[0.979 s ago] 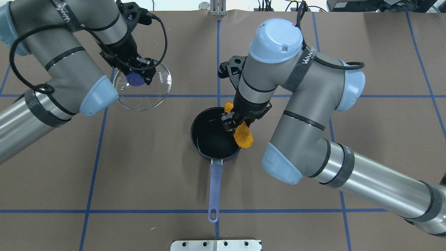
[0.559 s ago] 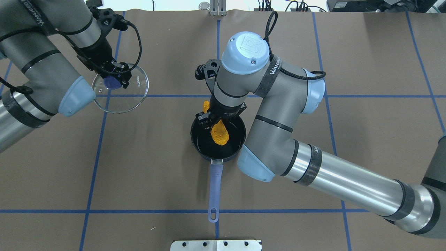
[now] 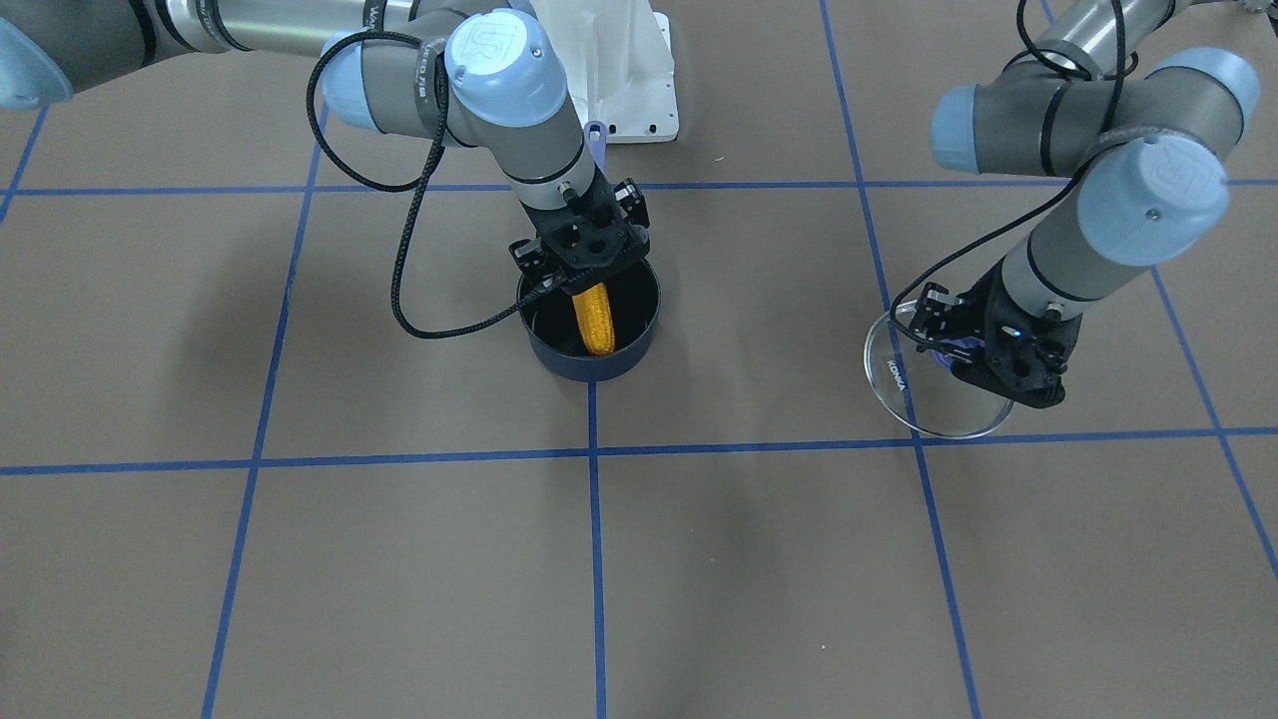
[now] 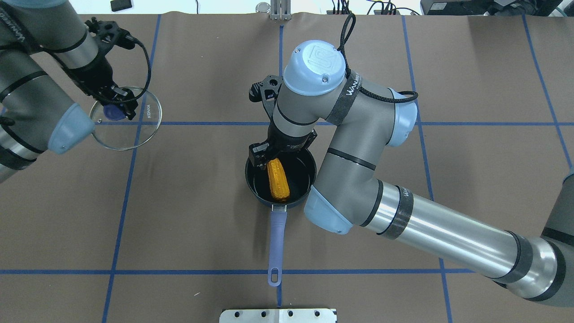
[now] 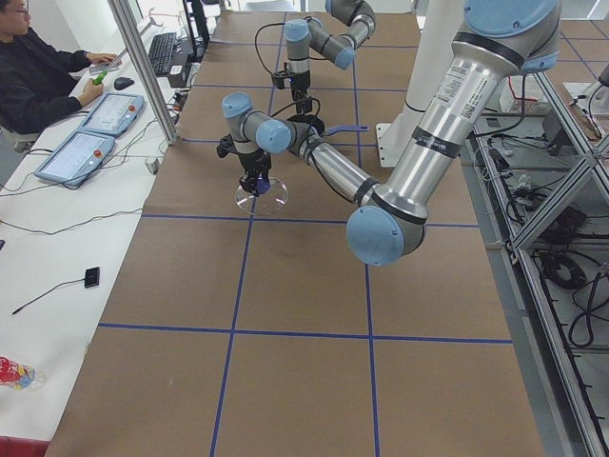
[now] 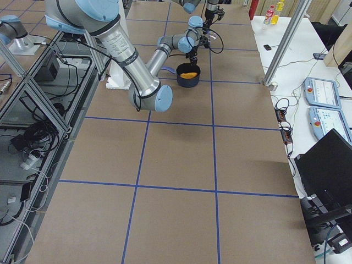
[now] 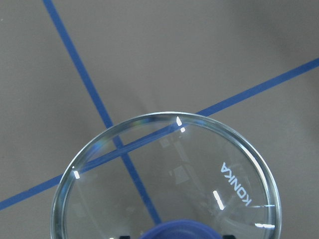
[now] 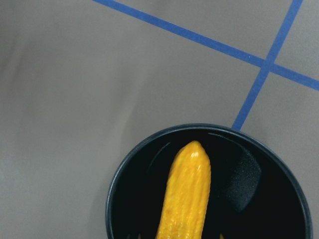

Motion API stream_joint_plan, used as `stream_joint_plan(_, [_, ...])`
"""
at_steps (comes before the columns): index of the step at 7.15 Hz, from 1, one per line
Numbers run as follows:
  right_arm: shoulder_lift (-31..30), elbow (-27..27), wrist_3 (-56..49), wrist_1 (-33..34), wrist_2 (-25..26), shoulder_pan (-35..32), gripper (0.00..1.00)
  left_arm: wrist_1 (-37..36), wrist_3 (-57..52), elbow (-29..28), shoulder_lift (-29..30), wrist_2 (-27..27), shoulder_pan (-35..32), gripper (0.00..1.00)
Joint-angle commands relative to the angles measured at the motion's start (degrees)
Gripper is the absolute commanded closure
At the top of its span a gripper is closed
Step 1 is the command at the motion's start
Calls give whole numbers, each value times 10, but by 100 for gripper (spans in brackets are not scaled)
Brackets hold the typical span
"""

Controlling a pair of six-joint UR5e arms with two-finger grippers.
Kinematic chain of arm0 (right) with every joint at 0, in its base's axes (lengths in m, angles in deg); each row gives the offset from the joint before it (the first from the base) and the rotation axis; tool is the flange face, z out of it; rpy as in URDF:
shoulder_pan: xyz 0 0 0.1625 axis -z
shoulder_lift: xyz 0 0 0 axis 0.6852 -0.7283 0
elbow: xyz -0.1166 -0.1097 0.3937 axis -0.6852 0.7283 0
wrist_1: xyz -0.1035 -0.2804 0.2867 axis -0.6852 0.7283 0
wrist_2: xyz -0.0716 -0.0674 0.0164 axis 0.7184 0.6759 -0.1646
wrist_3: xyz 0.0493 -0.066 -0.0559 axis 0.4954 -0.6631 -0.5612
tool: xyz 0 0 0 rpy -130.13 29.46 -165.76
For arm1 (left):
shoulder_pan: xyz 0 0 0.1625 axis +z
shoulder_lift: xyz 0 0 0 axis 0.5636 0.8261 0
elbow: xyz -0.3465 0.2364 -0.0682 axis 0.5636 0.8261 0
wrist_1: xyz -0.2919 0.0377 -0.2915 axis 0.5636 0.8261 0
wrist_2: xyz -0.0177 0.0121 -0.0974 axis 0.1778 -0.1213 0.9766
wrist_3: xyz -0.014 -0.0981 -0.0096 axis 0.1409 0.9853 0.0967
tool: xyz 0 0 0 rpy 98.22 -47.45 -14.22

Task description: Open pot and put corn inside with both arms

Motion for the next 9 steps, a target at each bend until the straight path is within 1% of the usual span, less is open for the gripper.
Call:
stream_joint_plan(1, [-3,-12,-2,0,-1,-12,0,74,-11,3,-76,13,-10,50])
stream_joint_plan(2, [-3,-13,-6,-1,-6,-25,0,100,-28,3,-109,14,-14,50])
stream_joint_plan(3, [-4,-17,-8,-1,-8,-34,0,112,-36,3,-132,28,-17,50])
stream_joint_plan(5, [-10,-17,-11,-1,-11,-51,0,146,-44,3,-182,34,-17,49])
stream_joint_plan(9, [-25,-26,-36,-1,-10,-58,0,146,-45,1,-192,34,-14,47])
